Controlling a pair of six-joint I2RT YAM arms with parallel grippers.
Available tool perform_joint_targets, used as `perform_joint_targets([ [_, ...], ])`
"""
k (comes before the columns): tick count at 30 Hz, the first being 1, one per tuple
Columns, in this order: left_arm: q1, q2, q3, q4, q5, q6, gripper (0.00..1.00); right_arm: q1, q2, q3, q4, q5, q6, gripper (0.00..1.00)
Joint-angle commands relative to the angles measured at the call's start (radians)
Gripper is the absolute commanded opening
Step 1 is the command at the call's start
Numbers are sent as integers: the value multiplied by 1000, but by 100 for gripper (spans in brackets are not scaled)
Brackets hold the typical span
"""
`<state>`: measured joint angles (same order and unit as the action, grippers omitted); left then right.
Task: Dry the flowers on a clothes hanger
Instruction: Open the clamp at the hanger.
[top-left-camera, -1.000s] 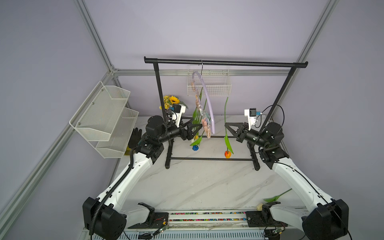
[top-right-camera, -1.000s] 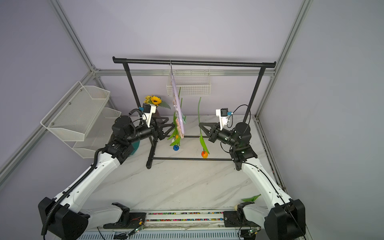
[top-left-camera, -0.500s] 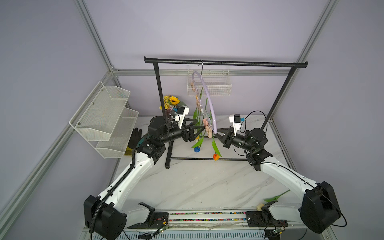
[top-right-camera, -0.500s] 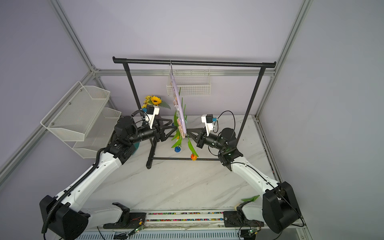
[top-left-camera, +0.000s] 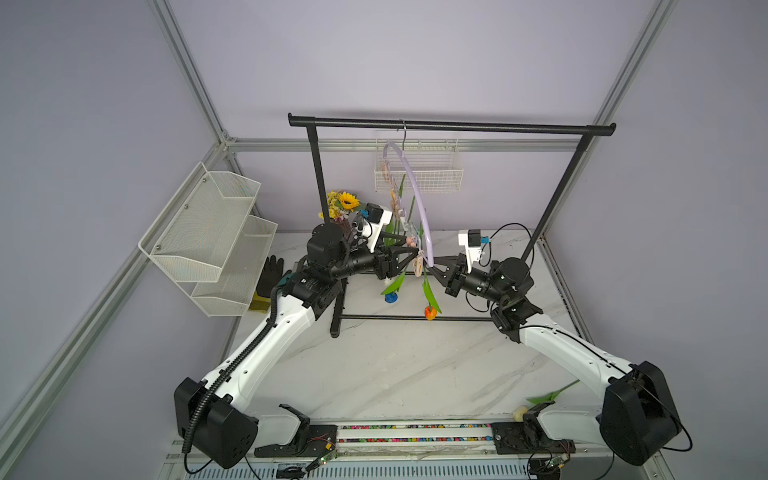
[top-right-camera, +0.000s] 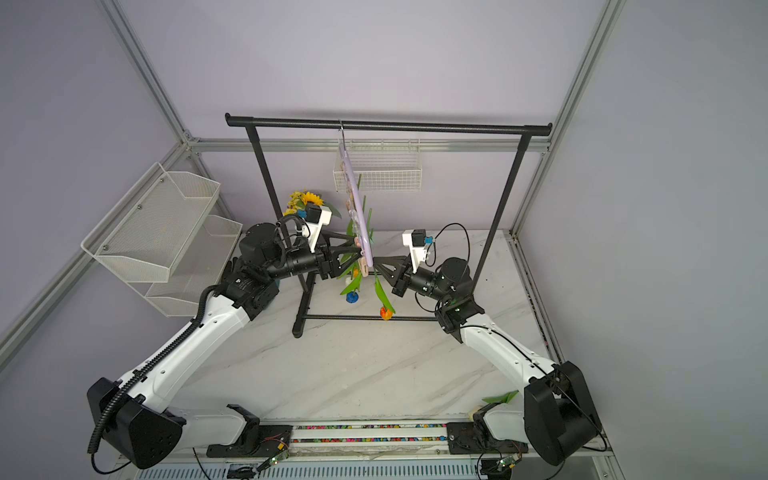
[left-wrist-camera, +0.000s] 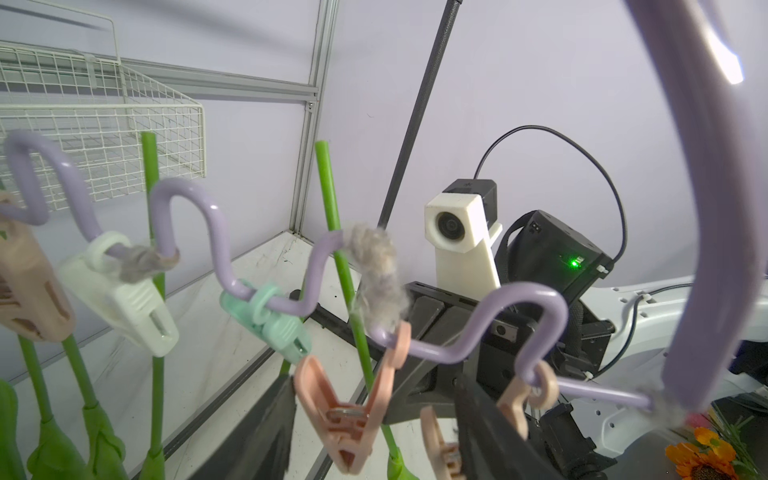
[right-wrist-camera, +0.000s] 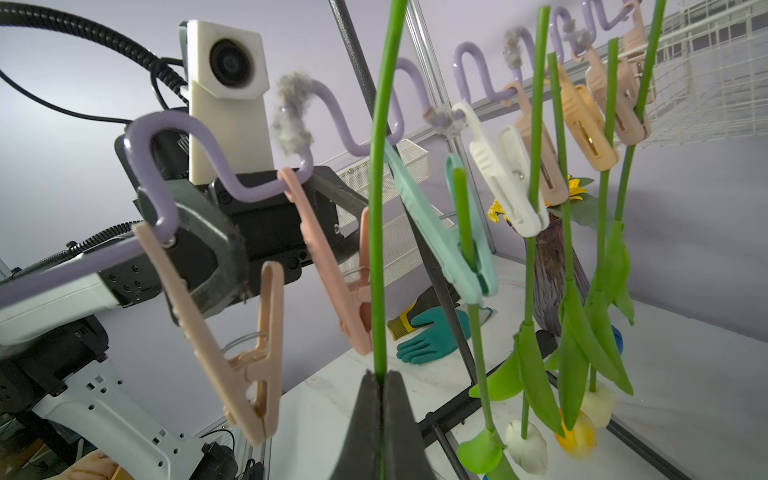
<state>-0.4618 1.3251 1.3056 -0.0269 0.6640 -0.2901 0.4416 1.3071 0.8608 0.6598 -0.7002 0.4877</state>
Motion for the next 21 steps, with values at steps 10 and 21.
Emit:
perform_joint_targets([
  [10,-8,20,47,-11,4,27,61,6,-17,-11,24,7,-20,0],
  [21,-1,28,61,-11,57,22,62,7,-5,-1,29,1,-11,0],
])
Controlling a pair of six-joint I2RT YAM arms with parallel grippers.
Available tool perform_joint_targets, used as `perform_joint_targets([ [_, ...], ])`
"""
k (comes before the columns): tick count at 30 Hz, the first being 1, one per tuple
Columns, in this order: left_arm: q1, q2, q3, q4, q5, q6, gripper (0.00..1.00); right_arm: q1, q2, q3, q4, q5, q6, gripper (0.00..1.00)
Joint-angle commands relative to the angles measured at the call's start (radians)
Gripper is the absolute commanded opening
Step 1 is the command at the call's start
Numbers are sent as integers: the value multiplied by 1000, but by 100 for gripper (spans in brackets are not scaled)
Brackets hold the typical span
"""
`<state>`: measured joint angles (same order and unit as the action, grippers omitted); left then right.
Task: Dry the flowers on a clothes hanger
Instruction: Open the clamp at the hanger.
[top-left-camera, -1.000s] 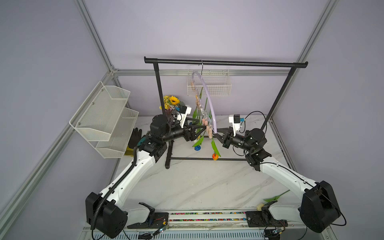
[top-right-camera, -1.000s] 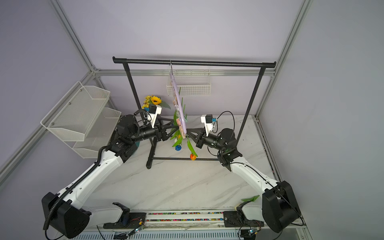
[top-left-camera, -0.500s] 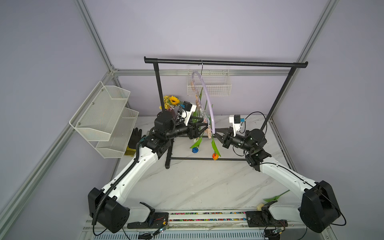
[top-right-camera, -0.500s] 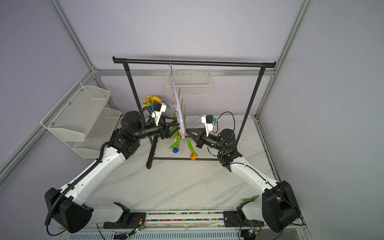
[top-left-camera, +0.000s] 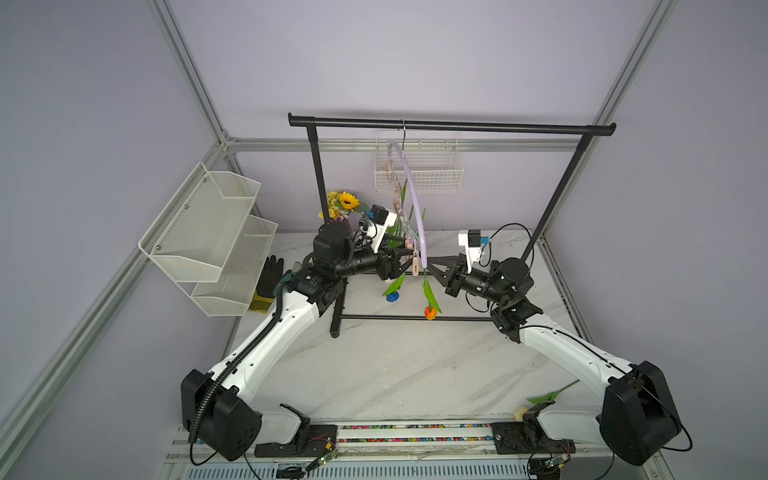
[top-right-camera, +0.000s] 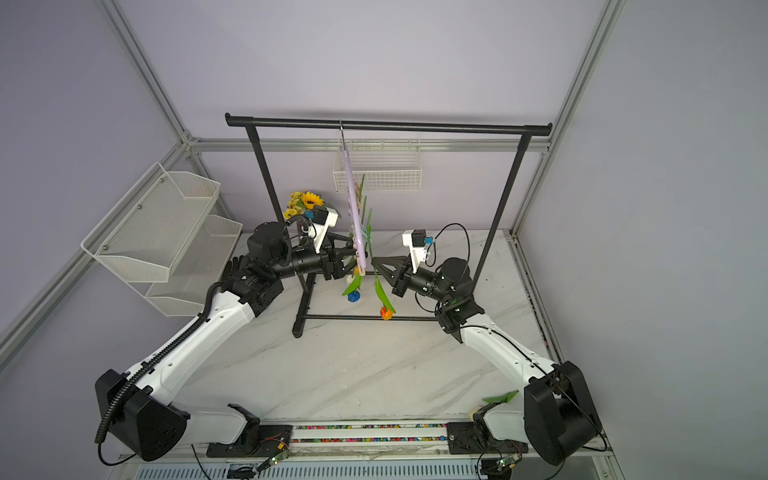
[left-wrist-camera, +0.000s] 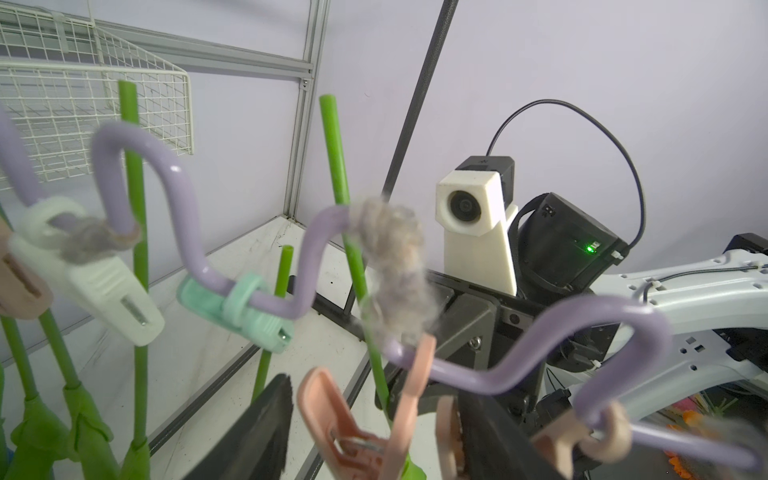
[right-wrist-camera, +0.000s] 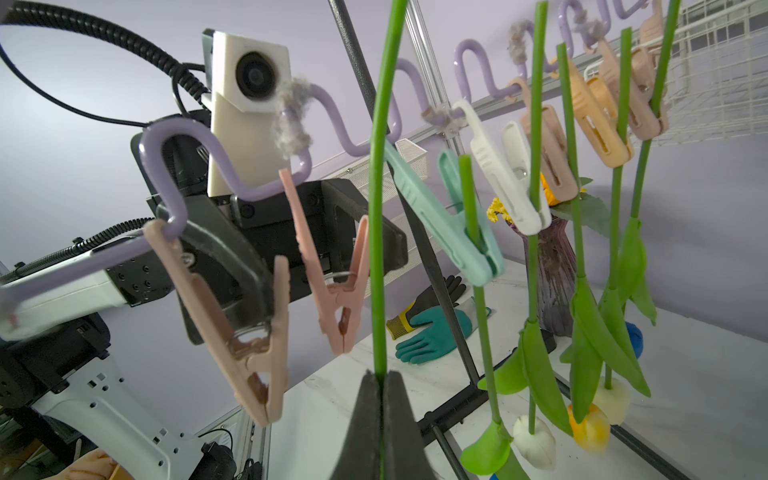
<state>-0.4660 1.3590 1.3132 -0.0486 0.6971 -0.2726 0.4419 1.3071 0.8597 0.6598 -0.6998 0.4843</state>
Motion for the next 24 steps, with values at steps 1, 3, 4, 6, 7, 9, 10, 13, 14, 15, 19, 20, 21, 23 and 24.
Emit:
perform_joint_targets([
  [1,6,-6,53,12,26,3,62,7,-5,0,30,1,-7,0],
  [3,9,-8,54,17,28,-2,61,6,-2,2,31,-1,-6,0],
  [4,11,-10,53,22,29,-5,61,7,0,3,29,-3,-6,0],
  [6,14,-11,51,31,33,-12,62,7,4,4,32,-6,-3,0],
  [7,16,-11,53,32,38,-15,62,7,5,4,34,-7,-1,0],
  [9,21,-7,60,36,54,-26,61,6,7,4,34,-8,-1,0],
  [10,22,-6,60,36,59,-28,60,7,7,4,34,-9,0,0],
  [13,26,-2,62,34,69,-31,55,7,5,4,32,-8,-3,0],
  [14,26,-1,61,33,72,-30,53,6,5,3,31,-8,-4,0],
  [15,27,0,63,32,72,-32,50,7,4,4,30,-9,-4,0],
  [19,29,3,68,31,74,-35,44,7,3,6,28,-10,-3,0],
  [20,29,3,70,29,74,-34,41,6,3,6,29,-10,-3,0],
  [21,29,3,70,27,74,-36,39,7,3,6,28,-10,-1,0],
  [23,29,5,72,29,71,-41,36,6,3,4,29,-9,3,0],
  [24,29,6,74,32,73,-44,35,6,1,2,31,-8,8,0],
])
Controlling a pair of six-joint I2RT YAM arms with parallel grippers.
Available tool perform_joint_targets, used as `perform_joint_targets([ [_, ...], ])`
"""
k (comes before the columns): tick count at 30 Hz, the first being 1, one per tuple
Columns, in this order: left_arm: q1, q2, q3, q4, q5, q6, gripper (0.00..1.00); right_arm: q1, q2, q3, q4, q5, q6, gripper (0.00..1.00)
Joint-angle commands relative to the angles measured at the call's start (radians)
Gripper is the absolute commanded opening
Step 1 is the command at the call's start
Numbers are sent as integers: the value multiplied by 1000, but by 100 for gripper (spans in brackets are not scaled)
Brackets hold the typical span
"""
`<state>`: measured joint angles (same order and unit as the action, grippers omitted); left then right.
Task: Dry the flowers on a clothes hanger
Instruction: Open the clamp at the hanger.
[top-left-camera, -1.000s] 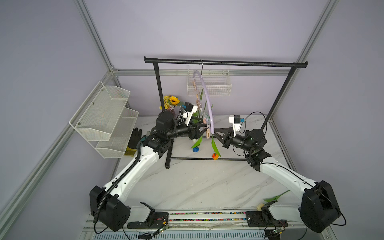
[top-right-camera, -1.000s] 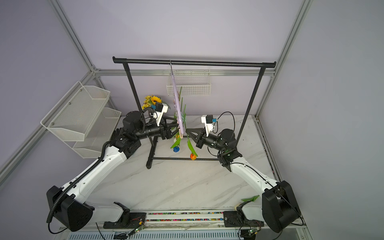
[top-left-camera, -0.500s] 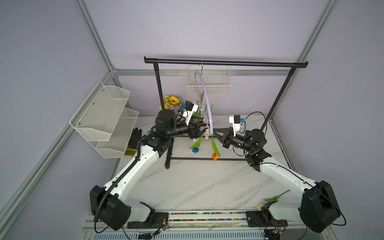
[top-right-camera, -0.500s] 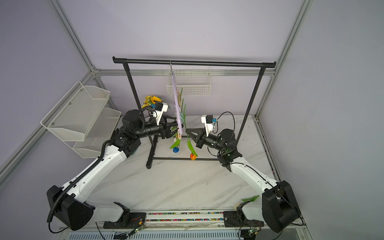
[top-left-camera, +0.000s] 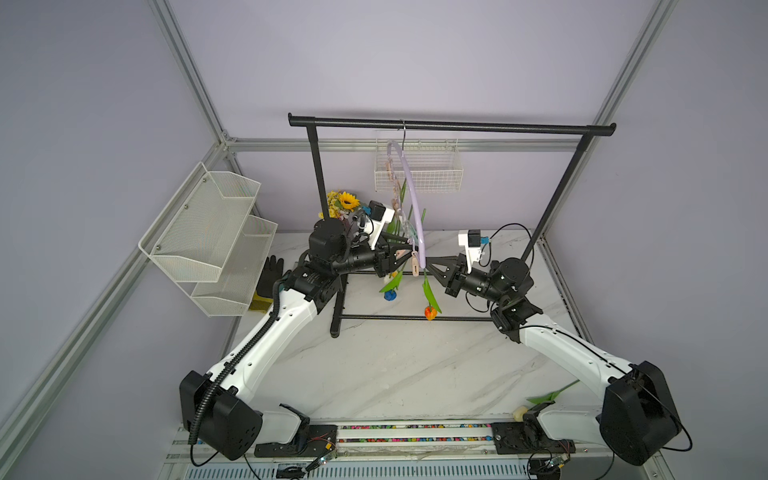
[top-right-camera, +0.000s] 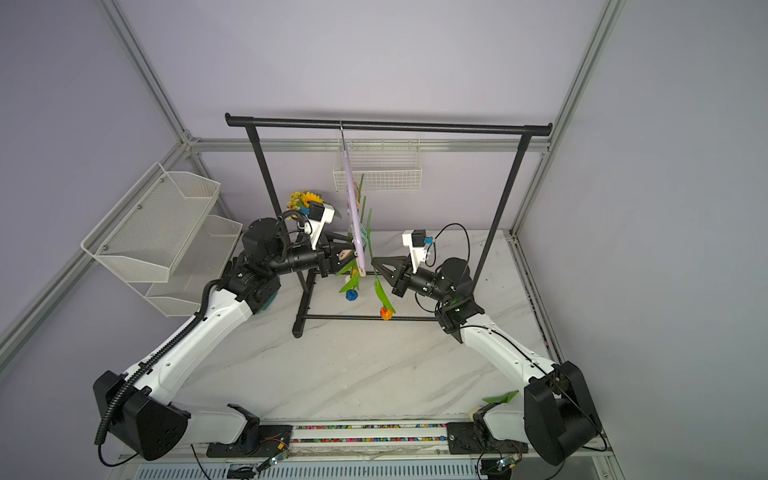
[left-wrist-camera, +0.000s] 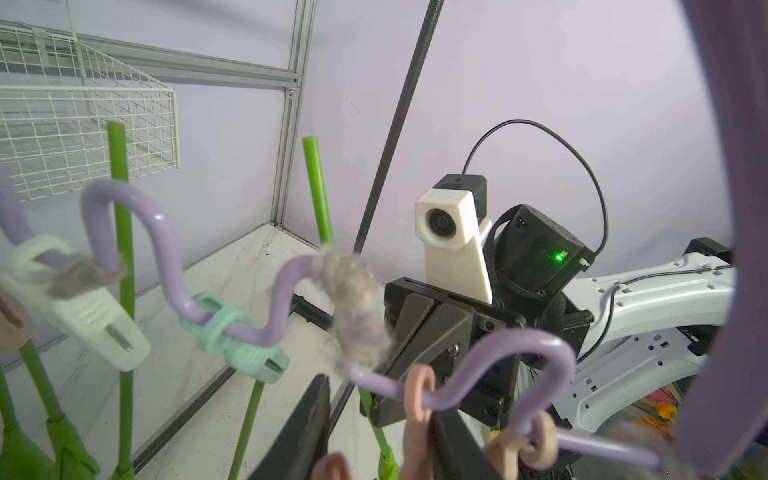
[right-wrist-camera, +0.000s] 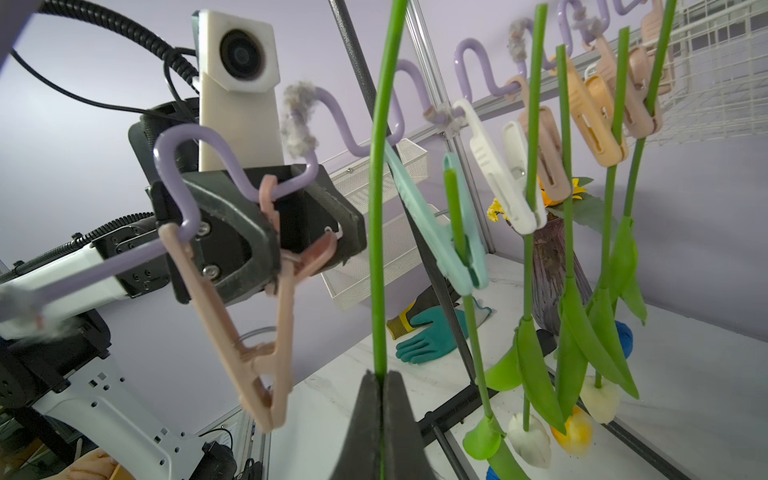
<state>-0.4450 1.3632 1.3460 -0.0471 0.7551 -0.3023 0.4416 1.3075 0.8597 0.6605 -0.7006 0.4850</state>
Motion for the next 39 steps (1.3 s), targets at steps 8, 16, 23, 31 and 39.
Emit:
perform_joint_targets([
  [8,8,10,45,56,16,-40,31,12,-35,-110,137,49,80,0],
  [16,9,1,37,36,12,-23,68,13,-64,-123,91,69,54,0],
  [23,11,15,52,-7,13,-5,62,13,-48,-95,87,60,50,0],
  [31,11,20,67,-16,27,-5,47,14,-38,-73,91,46,56,0],
  [39,11,34,81,-30,33,-7,41,13,-29,-59,91,38,61,0],
])
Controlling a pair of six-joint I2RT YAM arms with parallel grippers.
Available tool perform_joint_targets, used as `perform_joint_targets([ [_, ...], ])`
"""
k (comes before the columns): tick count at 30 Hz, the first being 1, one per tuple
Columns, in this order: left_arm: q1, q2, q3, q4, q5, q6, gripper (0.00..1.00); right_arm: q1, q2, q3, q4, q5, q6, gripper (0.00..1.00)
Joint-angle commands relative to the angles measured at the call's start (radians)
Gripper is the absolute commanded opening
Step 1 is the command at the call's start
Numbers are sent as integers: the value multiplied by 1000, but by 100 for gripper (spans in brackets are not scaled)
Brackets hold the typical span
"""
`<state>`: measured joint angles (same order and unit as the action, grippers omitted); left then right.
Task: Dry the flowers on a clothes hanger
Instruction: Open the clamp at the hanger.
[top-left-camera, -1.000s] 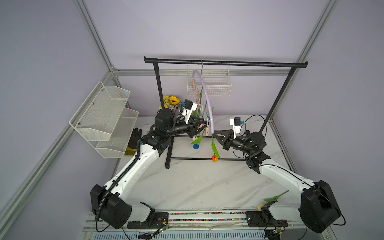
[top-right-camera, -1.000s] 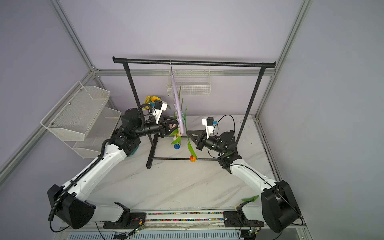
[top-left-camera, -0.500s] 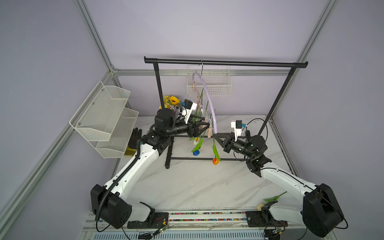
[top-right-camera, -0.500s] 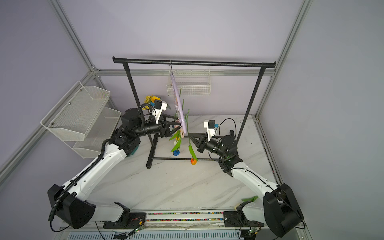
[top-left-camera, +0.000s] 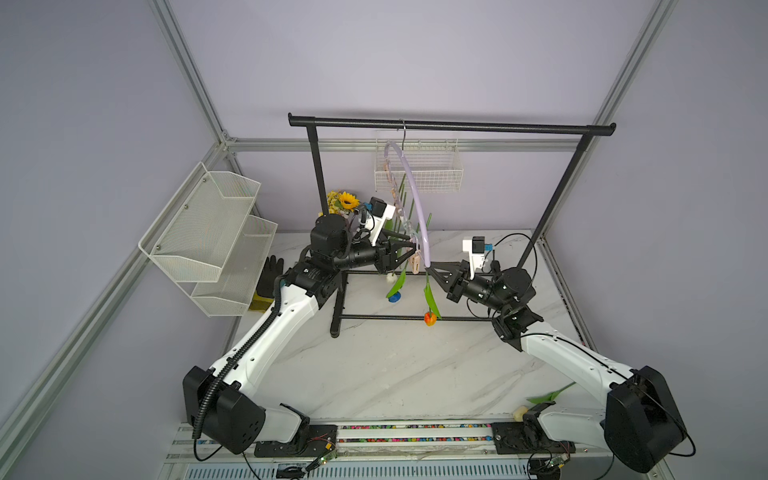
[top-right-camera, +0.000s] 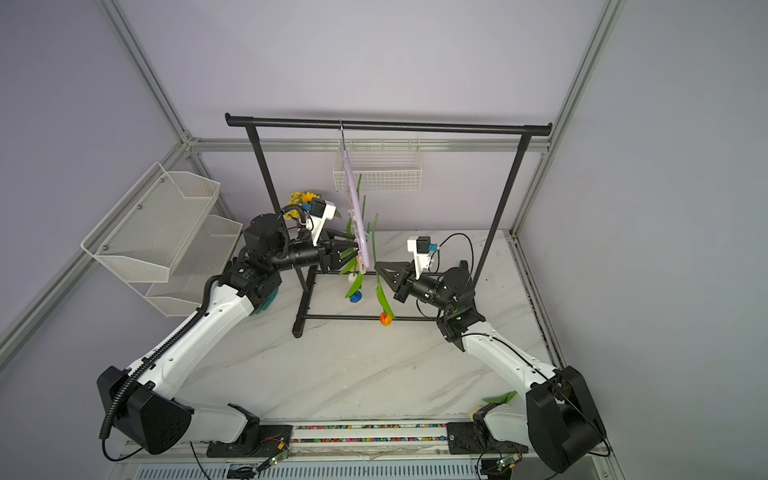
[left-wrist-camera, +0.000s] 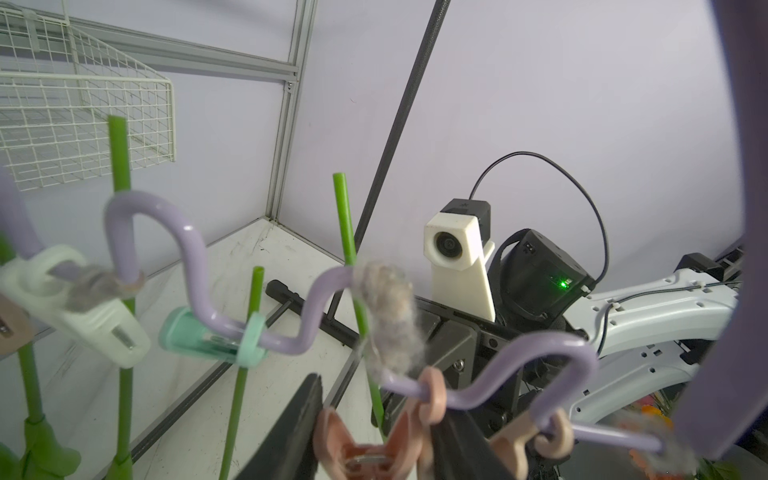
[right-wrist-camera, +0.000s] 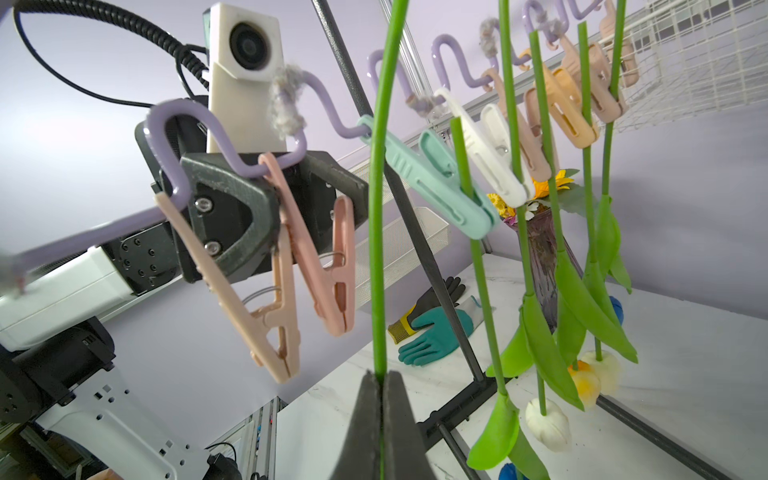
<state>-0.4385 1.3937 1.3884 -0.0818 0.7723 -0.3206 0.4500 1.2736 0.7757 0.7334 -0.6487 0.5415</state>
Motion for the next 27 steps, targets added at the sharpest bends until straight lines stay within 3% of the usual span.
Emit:
perform_joint_targets([
  [1,4,5,38,4,16,11,40,4,6,25,18,-14,5,0],
  [15,4,9,45,52,17,-34,26,15,5,-30,86,31,61,0],
  [27,3,34,-10,234,4,-162,15,87,9,-150,254,190,118,0],
])
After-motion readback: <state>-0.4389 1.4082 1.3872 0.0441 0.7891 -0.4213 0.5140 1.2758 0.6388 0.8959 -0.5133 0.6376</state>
